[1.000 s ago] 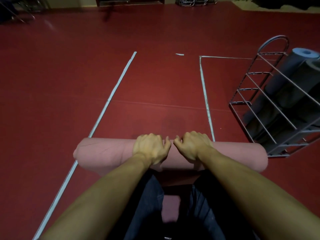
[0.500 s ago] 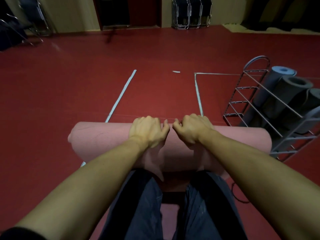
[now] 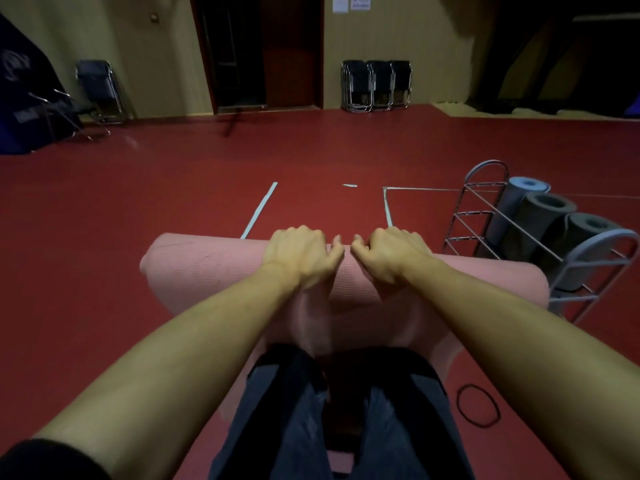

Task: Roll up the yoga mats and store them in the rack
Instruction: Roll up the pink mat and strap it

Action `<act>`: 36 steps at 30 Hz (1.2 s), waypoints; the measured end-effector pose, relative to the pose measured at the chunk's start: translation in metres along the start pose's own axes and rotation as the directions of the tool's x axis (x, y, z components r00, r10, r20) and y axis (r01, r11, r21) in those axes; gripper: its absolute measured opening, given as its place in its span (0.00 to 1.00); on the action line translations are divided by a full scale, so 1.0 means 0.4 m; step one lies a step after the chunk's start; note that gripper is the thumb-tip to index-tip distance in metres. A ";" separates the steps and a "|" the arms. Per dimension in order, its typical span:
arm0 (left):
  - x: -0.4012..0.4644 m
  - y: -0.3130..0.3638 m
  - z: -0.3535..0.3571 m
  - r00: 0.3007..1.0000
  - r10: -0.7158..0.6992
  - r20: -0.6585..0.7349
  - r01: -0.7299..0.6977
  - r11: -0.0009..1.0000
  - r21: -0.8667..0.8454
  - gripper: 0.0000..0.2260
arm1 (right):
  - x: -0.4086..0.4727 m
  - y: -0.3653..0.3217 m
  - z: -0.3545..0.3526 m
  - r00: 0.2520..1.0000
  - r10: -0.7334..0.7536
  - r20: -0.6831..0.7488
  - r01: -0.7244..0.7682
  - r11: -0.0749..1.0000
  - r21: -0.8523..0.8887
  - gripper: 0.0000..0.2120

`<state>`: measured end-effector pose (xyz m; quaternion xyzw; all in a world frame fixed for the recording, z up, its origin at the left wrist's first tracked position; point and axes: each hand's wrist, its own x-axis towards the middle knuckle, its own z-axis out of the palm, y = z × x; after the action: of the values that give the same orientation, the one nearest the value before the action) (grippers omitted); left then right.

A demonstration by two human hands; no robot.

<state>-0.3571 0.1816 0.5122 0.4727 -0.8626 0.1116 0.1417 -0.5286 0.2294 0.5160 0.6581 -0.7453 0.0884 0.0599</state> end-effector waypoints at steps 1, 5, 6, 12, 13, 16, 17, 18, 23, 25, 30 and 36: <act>-0.021 0.009 0.000 0.999 -0.005 0.039 0.005 1.000 -0.009 0.28 | -0.024 0.000 0.010 1.000 0.005 0.024 -0.005 1.000 0.005 0.35; -0.117 0.042 0.027 0.966 -0.013 0.259 0.018 1.000 -0.015 0.29 | -0.129 -0.007 0.074 0.963 -0.002 0.269 0.002 1.000 0.003 0.48; -0.144 0.048 0.039 0.947 -0.015 0.320 0.022 1.000 -0.018 0.30 | -0.154 -0.010 0.094 0.945 0.021 0.326 -0.029 0.999 0.022 0.47; -0.290 0.065 0.121 0.794 -0.041 0.606 0.101 0.993 -0.064 0.31 | -0.272 -0.044 0.212 0.813 0.063 0.579 -0.157 0.981 0.114 0.35; -0.313 0.066 0.135 0.752 -0.047 0.658 0.127 0.989 -0.074 0.31 | -0.289 -0.052 0.227 0.774 0.049 0.632 -0.156 0.981 0.116 0.35; -0.355 0.067 0.152 0.648 -0.055 0.760 0.183 0.979 -0.085 0.31 | -0.319 -0.068 0.242 0.677 0.038 0.735 -0.188 0.975 0.122 0.34; -0.355 0.065 0.147 0.620 -0.057 0.782 0.201 0.976 -0.088 0.31 | -0.320 -0.072 0.235 0.662 0.032 0.749 -0.203 0.969 0.138 0.33; -0.354 0.065 0.139 0.588 -0.051 0.807 0.218 0.971 -0.097 0.30 | -0.320 -0.073 0.227 0.640 0.028 0.768 -0.223 0.963 0.151 0.33; -0.378 0.072 0.145 0.464 0.018 0.886 0.262 0.952 -0.157 0.29 | -0.341 -0.077 0.241 0.534 0.002 0.845 -0.270 0.948 0.169 0.31; -0.387 0.066 0.165 0.478 0.006 0.878 0.290 0.943 -0.164 0.30 | -0.347 -0.080 0.250 0.545 -0.012 0.838 -0.253 0.951 0.179 0.31; -0.387 0.063 0.177 0.465 0.018 0.885 0.336 0.921 -0.196 0.30 | -0.343 -0.093 0.242 0.626 0.005 0.780 -0.154 0.981 0.117 0.30; -0.395 0.063 0.186 0.483 0.010 0.876 0.312 0.932 -0.183 0.32 | -0.343 -0.140 0.218 0.657 -0.007 0.754 -0.019 0.999 0.027 0.27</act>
<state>-0.3080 0.2945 0.3857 0.5100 -0.7763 -0.2935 -0.2260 -0.4532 0.3375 0.4053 0.6341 -0.7038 -0.1797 -0.2651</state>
